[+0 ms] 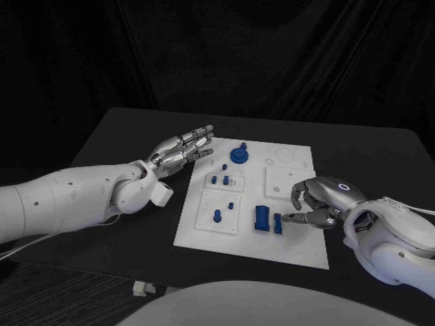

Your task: Assemble the parts on the task board

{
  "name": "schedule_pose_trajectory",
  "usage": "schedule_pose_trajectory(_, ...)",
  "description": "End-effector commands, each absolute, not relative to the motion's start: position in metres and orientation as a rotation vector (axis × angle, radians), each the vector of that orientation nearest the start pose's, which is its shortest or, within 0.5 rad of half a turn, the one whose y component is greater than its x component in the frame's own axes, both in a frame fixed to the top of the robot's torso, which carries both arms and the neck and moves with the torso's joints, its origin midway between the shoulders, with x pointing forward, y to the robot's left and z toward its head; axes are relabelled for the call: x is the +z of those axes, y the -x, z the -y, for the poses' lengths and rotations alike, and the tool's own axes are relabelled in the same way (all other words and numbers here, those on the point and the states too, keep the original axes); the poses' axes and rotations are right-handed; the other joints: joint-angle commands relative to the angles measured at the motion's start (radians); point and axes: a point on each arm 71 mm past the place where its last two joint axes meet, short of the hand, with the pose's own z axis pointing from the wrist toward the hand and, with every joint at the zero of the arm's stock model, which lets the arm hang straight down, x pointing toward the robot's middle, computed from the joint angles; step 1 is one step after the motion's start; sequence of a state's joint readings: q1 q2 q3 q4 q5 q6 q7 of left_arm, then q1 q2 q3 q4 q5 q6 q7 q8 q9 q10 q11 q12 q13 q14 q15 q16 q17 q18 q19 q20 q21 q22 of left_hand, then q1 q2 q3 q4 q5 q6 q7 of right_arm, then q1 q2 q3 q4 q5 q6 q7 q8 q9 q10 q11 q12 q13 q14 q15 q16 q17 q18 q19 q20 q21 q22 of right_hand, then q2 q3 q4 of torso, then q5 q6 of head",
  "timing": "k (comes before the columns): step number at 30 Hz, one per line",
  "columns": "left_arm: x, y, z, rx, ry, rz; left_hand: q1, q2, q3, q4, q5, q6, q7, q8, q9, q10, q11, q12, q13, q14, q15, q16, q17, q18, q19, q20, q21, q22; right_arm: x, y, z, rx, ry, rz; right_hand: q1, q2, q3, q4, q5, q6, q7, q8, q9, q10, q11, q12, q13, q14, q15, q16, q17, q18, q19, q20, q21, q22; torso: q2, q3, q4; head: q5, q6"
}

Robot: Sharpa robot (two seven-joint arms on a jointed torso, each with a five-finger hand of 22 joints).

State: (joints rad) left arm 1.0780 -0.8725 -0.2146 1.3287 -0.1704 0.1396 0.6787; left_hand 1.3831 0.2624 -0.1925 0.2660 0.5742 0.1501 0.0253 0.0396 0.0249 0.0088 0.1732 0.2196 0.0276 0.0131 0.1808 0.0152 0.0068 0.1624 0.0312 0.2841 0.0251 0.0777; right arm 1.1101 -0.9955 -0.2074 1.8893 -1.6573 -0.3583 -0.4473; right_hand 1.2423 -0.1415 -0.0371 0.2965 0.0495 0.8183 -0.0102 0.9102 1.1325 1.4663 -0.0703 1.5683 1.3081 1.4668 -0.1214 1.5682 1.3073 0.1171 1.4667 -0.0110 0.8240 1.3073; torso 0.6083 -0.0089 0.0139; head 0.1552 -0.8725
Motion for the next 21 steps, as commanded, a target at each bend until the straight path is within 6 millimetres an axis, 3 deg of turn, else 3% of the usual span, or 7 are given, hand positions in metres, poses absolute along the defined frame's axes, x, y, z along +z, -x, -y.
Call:
schedule_pose_trajectory(1, -0.279, -0.449, -0.262, -1.842, 0.886, -1.522, 0.013, 0.001, 0.006, 0.000, 0.007, 0.003, 0.007, 0.004, 0.001, 0.002, 0.008, 0.004, 0.002, 0.000, 0.003, 0.006, 0.001, 0.012, 0.001, 0.005, 0.005, 0.001, -0.244, -0.370, 0.186, 0.510, 0.185, -1.851, 0.025, 0.013, 0.009, -0.008, 0.001, -0.006, -0.002, -0.007, -0.005, 0.104, -0.006, 0.003, 0.263, 0.104, -0.008, 0.003, 0.264, -0.007, 0.022, -0.005, 0.002, 0.117, 0.000, -0.0002, 0.0008, -0.001, 0.000)
schedule_pose_trajectory(15, -0.279, -0.449, -0.261, -1.845, 0.885, -1.522, 0.013, 0.001, 0.006, 0.000, 0.007, 0.003, 0.007, 0.004, 0.001, 0.002, 0.008, 0.004, 0.002, 0.000, 0.003, 0.006, 0.001, 0.012, 0.001, 0.005, 0.005, 0.001, -0.252, -0.369, 0.181, 0.474, 0.242, -1.934, 0.055, -0.008, 0.003, -0.005, 0.000, -0.027, 0.001, -0.025, -0.010, 0.104, -0.003, 0.003, 0.263, 0.104, -0.006, 0.003, 0.264, -0.006, 0.020, -0.005, -0.007, 0.115, 0.001, -0.0001, 0.0001, -0.003, 0.000)
schedule_pose_trajectory(21, -0.279, -0.449, -0.262, -1.845, 0.886, -1.522, 0.013, 0.001, 0.006, 0.000, 0.007, 0.003, 0.007, 0.004, 0.001, 0.002, 0.008, 0.004, 0.002, 0.000, 0.003, 0.006, 0.001, 0.012, 0.001, 0.005, 0.005, 0.001, -0.256, -0.367, 0.178, 0.476, 0.271, -1.960, 0.066, -0.035, -0.015, -0.002, 0.001, -0.029, 0.002, -0.028, -0.009, 0.104, -0.003, 0.003, 0.263, 0.104, -0.006, 0.003, 0.264, -0.006, 0.019, -0.004, -0.010, 0.114, 0.001, -0.0002, -0.0002, -0.004, 0.000)
